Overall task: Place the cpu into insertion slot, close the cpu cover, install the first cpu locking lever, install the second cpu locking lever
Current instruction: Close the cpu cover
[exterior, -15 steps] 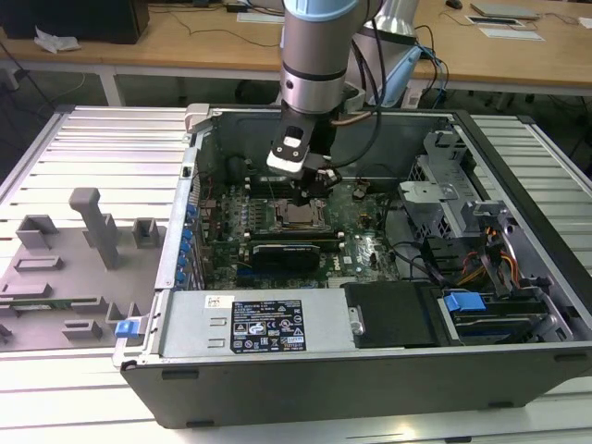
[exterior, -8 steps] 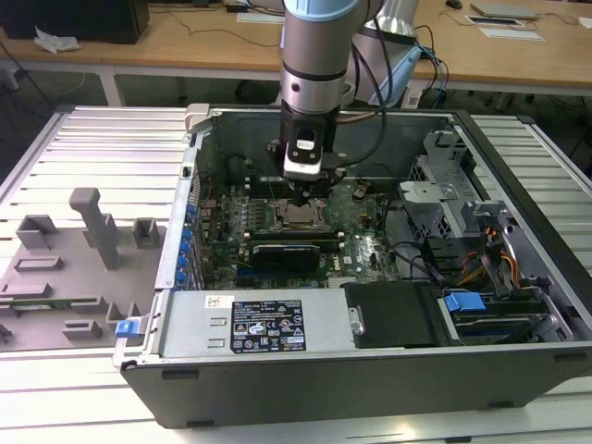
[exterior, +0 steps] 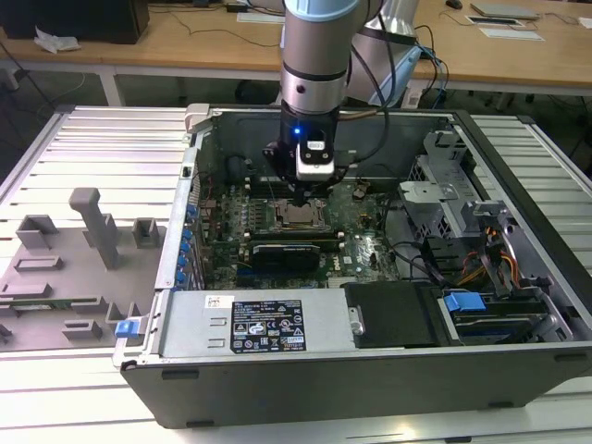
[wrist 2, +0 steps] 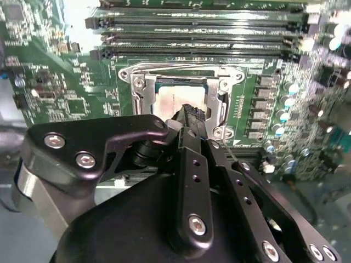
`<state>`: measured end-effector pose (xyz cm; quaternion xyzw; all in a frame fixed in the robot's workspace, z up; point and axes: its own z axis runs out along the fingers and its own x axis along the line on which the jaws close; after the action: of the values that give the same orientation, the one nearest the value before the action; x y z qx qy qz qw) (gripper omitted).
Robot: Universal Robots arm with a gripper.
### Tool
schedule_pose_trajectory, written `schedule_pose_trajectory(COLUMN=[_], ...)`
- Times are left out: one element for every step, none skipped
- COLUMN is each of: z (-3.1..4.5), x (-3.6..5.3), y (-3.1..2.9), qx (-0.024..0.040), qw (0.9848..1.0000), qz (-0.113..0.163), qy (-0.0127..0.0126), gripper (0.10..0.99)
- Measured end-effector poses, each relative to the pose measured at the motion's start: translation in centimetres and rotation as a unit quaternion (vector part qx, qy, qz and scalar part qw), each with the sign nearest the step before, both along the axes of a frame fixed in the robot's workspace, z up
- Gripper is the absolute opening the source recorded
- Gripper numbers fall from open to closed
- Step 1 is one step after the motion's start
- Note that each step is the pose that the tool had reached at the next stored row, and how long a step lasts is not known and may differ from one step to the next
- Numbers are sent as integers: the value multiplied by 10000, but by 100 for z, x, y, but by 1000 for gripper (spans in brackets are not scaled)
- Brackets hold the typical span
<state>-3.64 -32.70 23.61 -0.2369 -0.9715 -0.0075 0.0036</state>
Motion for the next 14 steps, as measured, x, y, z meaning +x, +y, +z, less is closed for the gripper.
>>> schedule_pose_trajectory(z=[0,0,0,-1,-1,-1,-1,-2,-2,-3,-3,-3,-3,-3], x=[0,0,0,0,0,0,0,0,0,0,0,0,0,0], y=[0,0,0,0,0,0,0,0,0,0,0,0,0,0], qx=[0,0,0,0,0,0,1,1,0,0,0,0,0,0], qw=[10000,9998,9995,9989,9985,9979,9970,9962,9949,9940,9924,9909,9896,9880], qz=[95,218,308,463,552,648,768,868,1009,1093,1231,1347,1439,1544], qy=[0,0,0,0,0,0,0,0,0,0,0,0,0,0], gripper=[106,106,106,106,106,106,106,106,106,106,106,106,106,106])
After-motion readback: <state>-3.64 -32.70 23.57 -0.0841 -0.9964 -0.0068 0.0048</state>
